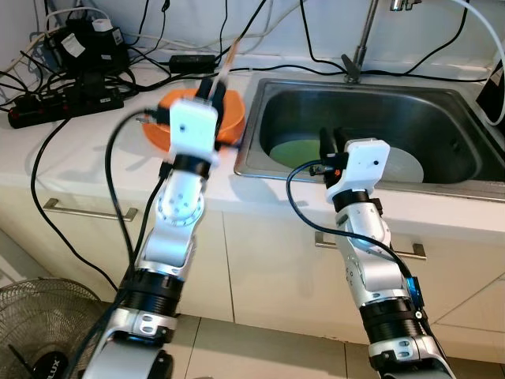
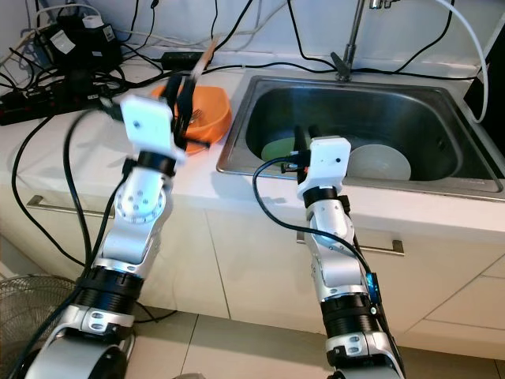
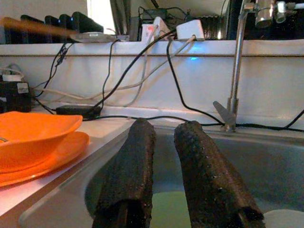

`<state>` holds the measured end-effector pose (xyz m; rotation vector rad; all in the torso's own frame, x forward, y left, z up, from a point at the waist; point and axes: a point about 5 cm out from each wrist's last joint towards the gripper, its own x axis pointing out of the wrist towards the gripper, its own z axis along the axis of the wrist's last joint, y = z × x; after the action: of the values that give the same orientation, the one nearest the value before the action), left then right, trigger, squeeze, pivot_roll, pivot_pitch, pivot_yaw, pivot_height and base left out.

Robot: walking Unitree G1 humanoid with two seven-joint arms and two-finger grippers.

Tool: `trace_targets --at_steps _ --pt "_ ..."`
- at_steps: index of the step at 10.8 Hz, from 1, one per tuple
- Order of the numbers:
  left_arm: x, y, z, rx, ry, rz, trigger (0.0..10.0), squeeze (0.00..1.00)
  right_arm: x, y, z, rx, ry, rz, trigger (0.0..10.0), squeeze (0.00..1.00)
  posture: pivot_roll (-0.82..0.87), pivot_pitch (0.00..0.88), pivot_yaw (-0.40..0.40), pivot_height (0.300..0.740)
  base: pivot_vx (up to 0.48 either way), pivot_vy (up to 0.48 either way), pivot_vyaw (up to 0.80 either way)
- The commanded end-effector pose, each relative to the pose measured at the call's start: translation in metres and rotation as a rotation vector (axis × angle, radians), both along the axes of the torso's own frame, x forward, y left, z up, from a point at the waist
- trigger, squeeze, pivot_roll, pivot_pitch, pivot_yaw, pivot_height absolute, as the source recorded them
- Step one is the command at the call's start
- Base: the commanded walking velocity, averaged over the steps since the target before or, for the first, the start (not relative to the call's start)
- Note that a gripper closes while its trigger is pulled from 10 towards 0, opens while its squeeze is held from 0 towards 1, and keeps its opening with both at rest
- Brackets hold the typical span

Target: Kitchen organization

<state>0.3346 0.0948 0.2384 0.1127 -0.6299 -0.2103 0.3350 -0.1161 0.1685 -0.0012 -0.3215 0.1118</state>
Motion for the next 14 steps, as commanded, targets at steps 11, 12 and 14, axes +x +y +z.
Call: trace_targets --at_steps 11,12,14 --pt "-0.027 -0.031 -0.015 -0.023 0.269 -0.493 10.0 0.00 -0.003 0.021 -0.010 -0.488 -0.113 -0.018 10.0 0.00 0.11 0.000 0.065 0.740 0.000 0.000 0.00" --pt "-0.030 -0.032 -0.018 0.008 0.289 -0.511 10.0 0.00 -0.003 0.021 -0.008 -0.498 -0.133 -0.039 10.0 0.00 0.11 0.000 0.067 0.740 0.000 0.000 0.00" --pt "-0.032 -0.031 -0.023 0.036 0.325 -0.526 10.0 0.00 -0.002 0.019 -0.005 -0.501 -0.153 -0.084 10.0 0.00 0.12 0.000 0.067 0.740 0.000 0.000 0.00"
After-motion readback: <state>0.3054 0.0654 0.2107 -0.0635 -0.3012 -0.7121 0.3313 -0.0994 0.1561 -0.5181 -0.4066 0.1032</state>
